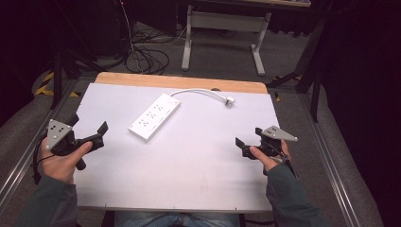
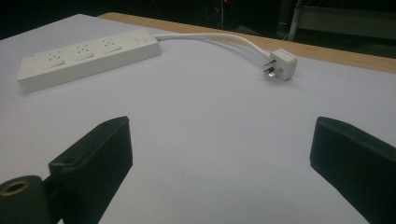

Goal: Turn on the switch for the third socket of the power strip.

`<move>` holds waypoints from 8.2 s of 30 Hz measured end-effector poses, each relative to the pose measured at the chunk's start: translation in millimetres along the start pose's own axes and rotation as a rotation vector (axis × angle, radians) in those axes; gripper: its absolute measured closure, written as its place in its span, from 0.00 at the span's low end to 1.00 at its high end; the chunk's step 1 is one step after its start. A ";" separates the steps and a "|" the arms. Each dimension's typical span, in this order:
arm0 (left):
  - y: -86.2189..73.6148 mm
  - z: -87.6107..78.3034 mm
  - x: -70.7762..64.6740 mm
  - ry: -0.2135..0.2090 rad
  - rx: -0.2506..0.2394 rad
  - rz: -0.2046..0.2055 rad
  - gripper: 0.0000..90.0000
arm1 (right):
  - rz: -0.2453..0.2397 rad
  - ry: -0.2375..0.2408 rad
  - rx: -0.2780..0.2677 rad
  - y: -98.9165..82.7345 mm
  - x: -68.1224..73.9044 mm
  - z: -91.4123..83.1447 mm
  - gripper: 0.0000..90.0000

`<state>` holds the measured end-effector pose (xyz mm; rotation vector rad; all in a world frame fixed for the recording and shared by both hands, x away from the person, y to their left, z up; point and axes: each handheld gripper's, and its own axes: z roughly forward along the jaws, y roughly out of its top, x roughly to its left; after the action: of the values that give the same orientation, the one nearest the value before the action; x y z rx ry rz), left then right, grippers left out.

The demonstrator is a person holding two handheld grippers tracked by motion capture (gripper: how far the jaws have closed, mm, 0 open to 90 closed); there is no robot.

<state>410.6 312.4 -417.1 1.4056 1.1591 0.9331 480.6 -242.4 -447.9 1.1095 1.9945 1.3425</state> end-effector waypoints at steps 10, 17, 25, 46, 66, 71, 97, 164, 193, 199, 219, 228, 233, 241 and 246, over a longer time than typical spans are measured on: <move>1.5 -2.1 2.1 0.015 -0.013 0.004 0.12 | 0.002 -0.006 0.006 -0.4 0.2 -0.2 0.08; 1.6 -2.8 4.9 0.035 -0.013 -0.005 0.23 | 0.001 -0.005 0.006 -0.4 0.6 -0.2 0.08; 1.8 -4.2 7.1 0.051 -0.014 -0.007 0.45 | -0.001 -0.004 0.008 -0.5 0.8 -0.4 0.08; 1.8 -4.7 12.1 0.037 -0.005 -0.005 1.00 | -0.017 -0.004 0.017 -1.4 1.6 -1.5 0.08; 1.4 11.5 7.0 0.019 0.029 0.031 1.00 | -0.016 -0.004 0.029 -2.4 1.5 -0.7 0.08; 2.8 17.9 5.1 0.012 0.036 0.040 1.00 | -0.018 -0.003 0.026 -2.2 1.7 -0.5 0.08; 11.3 57.8 -13.8 -0.049 0.076 0.108 1.00 | -0.017 -0.002 0.030 -2.3 2.1 -0.3 0.09; -1.9 152.6 -61.4 -0.248 0.263 0.202 1.00 | -0.035 0.017 0.052 -2.1 3.1 3.2 0.10; -13.7 204.2 -96.8 -0.301 0.347 0.216 1.00 | -0.039 0.016 0.055 -2.2 3.3 3.3 0.10; -16.7 215.4 -100.1 -0.281 0.407 0.222 1.00 | -0.043 0.015 0.053 -2.0 2.8 2.5 0.10; -16.0 235.4 -106.7 -0.256 0.558 0.277 1.00 | -0.038 0.019 0.048 -1.7 3.8 1.9 0.10; -15.3 238.4 -109.2 -0.261 0.568 0.286 1.00 | -0.040 0.021 0.047 -1.7 4.2 1.9 0.10; -13.4 240.7 -112.1 -0.252 0.585 0.300 1.00 | -0.043 0.020 0.051 -1.8 4.4 2.0 0.10; -11.9 242.7 -113.8 -0.231 0.602 0.324 1.00 | -0.046 0.020 0.050 -1.8 4.3 1.5 0.10; -13.4 245.5 -120.7 -0.239 0.595 0.334 1.00 | -0.047 0.019 0.051 -1.6 4.8 1.2 0.10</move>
<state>616.4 137.6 -462.8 2.1786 1.0806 0.6339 478.3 -238.1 -449.6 1.0688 2.0662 1.2899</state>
